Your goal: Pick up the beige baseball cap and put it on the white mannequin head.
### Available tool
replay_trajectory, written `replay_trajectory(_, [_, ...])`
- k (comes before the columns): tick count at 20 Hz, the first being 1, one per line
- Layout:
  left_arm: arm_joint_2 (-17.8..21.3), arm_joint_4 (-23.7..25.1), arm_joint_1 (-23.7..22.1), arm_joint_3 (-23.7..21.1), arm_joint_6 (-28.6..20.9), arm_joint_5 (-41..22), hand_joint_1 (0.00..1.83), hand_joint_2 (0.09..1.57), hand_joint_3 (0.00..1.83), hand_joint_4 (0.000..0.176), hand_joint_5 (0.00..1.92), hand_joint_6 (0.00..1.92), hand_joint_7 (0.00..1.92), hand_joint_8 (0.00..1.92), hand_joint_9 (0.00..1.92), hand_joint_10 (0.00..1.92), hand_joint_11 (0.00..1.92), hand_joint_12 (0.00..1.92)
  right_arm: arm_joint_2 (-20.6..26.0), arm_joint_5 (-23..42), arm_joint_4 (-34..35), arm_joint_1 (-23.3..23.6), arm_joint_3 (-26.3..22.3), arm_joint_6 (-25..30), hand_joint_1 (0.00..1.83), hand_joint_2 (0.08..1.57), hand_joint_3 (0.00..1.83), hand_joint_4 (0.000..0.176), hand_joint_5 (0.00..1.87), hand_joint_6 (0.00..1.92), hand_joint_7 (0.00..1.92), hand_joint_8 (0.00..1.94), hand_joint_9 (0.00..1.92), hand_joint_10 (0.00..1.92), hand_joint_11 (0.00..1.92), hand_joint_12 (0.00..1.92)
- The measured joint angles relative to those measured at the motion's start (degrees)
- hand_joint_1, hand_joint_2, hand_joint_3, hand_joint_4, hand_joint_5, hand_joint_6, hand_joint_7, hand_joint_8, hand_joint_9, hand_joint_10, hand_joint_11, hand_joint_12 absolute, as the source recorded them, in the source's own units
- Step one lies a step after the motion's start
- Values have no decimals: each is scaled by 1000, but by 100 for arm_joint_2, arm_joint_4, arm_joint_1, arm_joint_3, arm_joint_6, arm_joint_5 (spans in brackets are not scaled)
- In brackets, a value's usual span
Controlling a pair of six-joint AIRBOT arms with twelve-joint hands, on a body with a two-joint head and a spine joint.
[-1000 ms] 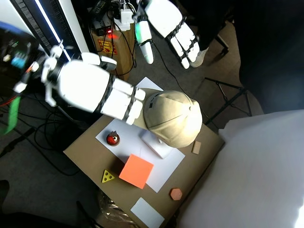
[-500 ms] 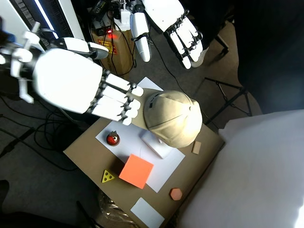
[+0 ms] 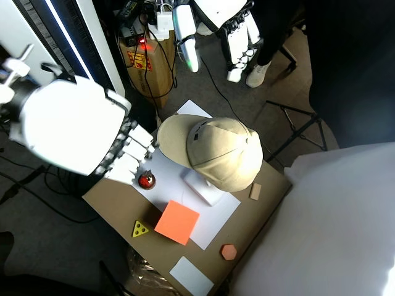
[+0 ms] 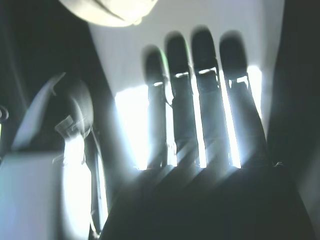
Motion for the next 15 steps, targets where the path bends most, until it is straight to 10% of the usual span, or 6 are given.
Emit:
replay_trajectory(2, [0,-9,-57,0,4,13,934,1137,0,0,886,1920,989,1920,1026,1921,1055,1921,-92,109,-258,-70,39,114,1040,1116,2,0,1050,1921,1145,1941,1382,1921,1652,1921])
replay_trajectory(4, [0,-35,-70,2,17,9,900,1186,7,0,1215,1921,1363,1921,1449,1921,1451,1921,-216,221,-933,-407,92,710,984,1253,0,0,1263,1921,1421,1941,1584,1921,1796,1921])
replay_trajectory(6, [0,-96,-57,2,33,37,896,1206,7,0,1203,1921,1393,1921,1489,1921,1493,1921,-297,240,-951,-476,94,772,955,1294,0,153,1293,1921,1439,1941,1595,1921,1794,1921])
replay_trajectory(7, [0,-87,-31,2,31,57,896,1207,3,0,1179,1921,1396,1921,1486,1921,1496,1921,-326,284,-992,-470,94,787,943,1304,2,175,1286,1921,1427,1941,1592,1921,1786,1921])
replay_trajectory(15, [0,-122,-103,-59,42,68,928,1209,1,3,1187,1921,1394,1921,1448,1921,1511,1921,-409,686,-1001,-407,94,903,962,1322,2,176,1225,1921,1385,1941,1560,1921,1768,1921])
